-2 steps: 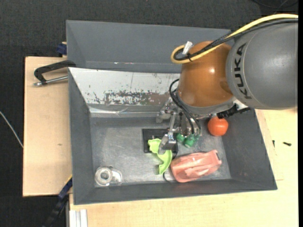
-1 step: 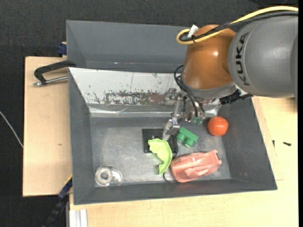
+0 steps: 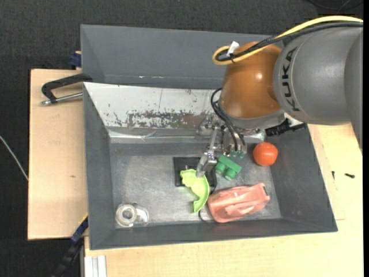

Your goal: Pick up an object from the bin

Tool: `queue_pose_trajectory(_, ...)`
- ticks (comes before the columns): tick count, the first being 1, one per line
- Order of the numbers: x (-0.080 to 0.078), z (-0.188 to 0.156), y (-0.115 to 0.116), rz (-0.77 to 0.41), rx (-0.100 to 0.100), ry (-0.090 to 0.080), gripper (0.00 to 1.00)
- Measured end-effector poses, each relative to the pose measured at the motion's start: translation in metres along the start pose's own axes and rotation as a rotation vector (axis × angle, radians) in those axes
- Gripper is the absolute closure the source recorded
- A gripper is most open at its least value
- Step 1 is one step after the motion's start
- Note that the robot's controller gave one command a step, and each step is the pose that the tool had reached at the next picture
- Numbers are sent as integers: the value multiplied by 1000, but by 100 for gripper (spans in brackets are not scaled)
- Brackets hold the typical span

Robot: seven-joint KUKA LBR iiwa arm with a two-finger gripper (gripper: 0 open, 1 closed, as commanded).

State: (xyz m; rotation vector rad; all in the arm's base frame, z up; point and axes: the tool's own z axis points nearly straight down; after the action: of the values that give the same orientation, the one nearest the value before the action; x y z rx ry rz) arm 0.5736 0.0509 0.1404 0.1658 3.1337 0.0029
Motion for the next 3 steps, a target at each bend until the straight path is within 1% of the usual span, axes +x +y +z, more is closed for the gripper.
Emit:
queue_pose_trajectory(1, 4, 67, 5, 194, -1, -7, 0)
queue_pose_trajectory(2, 7, 64, 17, 297, 0, 3, 100)
queue_pose_trajectory(3, 7, 64, 17, 297, 0, 3, 100)
